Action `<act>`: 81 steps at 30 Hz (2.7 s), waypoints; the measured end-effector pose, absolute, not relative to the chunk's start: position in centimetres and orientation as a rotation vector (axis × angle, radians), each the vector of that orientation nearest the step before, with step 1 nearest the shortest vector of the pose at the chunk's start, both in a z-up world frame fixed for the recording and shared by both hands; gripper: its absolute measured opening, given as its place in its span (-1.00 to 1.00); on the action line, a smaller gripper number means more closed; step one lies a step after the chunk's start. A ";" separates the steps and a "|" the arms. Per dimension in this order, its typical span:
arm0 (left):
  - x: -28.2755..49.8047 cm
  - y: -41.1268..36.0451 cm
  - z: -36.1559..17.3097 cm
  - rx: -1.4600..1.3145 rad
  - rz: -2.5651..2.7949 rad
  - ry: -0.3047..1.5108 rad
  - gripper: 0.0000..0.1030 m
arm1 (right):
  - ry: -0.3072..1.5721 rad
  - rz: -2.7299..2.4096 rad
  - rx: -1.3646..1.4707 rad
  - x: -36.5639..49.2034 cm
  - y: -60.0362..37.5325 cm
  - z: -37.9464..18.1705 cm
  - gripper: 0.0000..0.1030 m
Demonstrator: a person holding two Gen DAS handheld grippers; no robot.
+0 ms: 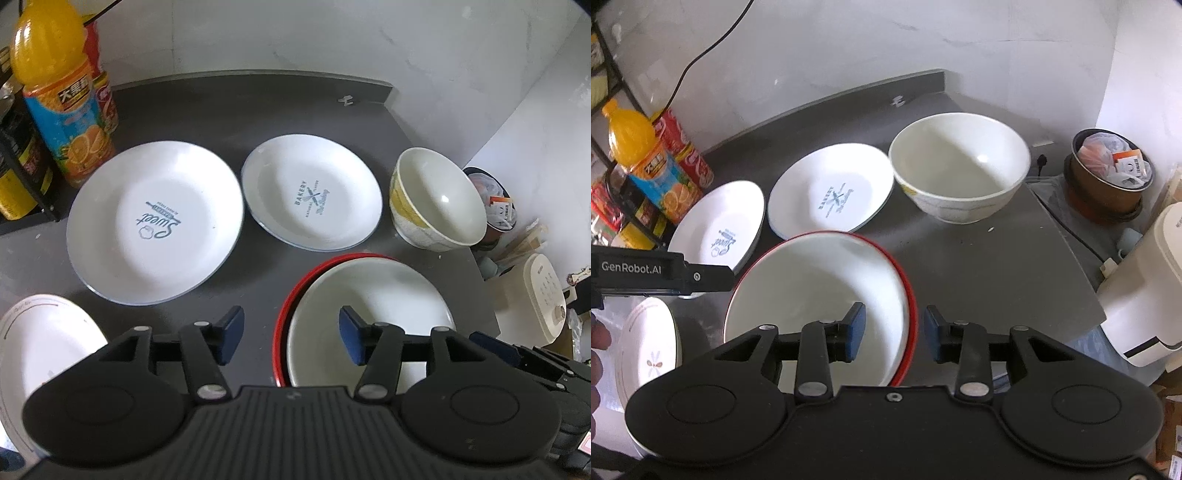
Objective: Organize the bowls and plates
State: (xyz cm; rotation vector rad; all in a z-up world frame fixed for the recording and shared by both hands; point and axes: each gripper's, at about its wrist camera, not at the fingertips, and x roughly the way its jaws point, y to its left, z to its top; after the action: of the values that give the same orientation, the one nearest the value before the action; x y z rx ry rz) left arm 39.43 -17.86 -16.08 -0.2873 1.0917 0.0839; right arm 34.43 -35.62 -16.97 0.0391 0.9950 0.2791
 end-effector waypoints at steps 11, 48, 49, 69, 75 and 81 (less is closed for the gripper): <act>41.9 -20.1 -15.5 -0.246 0.044 1.063 0.27 | 0.948 0.219 0.147 35.4 -39.4 -16.3 -0.18; 56.7 -26.8 -20.5 -0.299 0.060 1.108 -0.07 | 0.966 0.193 0.284 48.3 -45.9 -20.0 -0.18; 57.0 -26.9 -20.8 -0.307 0.065 1.117 -0.14 | 0.970 0.192 0.288 48.5 -45.9 -20.2 -0.19; 57.1 -26.3 -20.8 -0.409 0.059 1.123 -0.88 | 0.970 0.207 0.259 49.1 -44.5 -19.8 -0.70; 55.0 -25.1 -18.2 -0.420 0.054 1.083 -0.88 | 0.922 0.225 0.250 47.2 -43.3 -17.2 -0.70; 52.3 -23.5 -15.6 -0.457 0.042 1.043 -0.88 | 0.860 0.253 0.211 45.0 -41.8 -14.3 -0.70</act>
State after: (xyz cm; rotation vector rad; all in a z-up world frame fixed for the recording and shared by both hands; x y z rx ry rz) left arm 52.30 -23.47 -15.65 -0.4567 1.0434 0.0417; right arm 44.98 -41.85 -14.25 0.2105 0.8601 0.2533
